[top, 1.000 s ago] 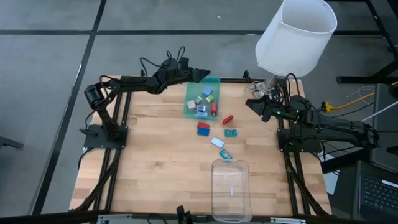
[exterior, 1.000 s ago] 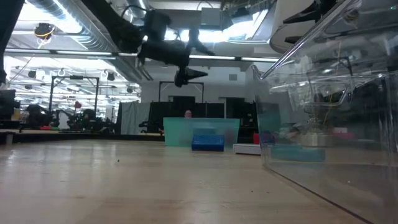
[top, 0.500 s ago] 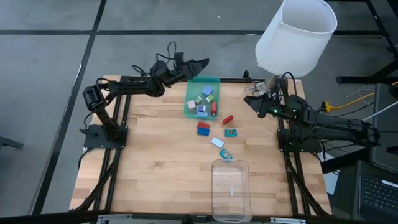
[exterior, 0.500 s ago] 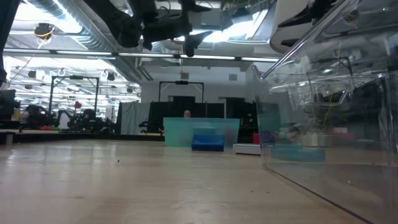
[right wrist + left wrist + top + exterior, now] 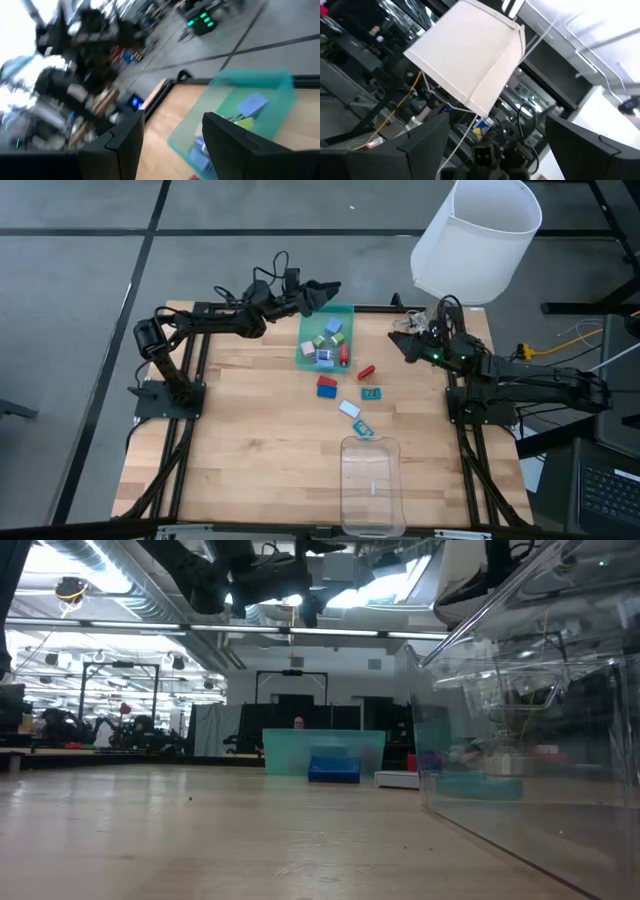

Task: Pick & Place Office items
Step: Put the top blue digital timer into the transparent bin

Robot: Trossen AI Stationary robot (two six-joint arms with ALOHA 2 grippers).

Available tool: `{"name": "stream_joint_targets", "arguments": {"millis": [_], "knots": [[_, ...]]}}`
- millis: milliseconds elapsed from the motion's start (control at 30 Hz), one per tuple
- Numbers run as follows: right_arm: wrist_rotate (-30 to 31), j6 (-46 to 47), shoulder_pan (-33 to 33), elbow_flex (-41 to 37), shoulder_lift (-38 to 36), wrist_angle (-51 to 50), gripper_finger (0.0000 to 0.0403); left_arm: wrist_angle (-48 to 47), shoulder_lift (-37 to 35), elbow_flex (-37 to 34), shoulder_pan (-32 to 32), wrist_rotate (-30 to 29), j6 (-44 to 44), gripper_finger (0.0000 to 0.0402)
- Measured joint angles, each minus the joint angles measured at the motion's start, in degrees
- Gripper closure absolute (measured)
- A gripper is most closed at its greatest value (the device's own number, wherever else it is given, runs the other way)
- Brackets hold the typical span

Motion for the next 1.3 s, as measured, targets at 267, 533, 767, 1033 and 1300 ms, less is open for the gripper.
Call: {"name": "stream_joint_targets", "arguments": {"millis": [267, 533, 767, 1033, 1300], "knots": [[-8.8, 15.4, -2.2, 0.3, 6.8, 8.9, 0.0202, 2.1, 0.0, 0.0, 3.0, 11.1, -4.9, 0.0082], [-13.4, 7.5, 4.9, 15.3, 20.9, -24.6, 0.0211, 2.5, -0.5, 0.0, 6.1, 20.3, -7.5, 0.0084], [-14.4, -8.6, 7.6, 25.6, 33.5, -45.9, 0.0215, 2.6, -0.5, 0.0, 8.6, 26.6, -9.9, 0.0103], [-17.3, -23.6, 7.5, 28.0, 44.1, -49.1, 0.0215, 2.6, -0.5, 0.0, 9.1, 30.4, -11.6, 0.0126], [-18.6, -36.6, 6.9, 28.0, 50.5, -51.9, 0.0208, 2.6, -0.5, 0.0, 9.1, 30.2, -12.9, 0.0144]]}}
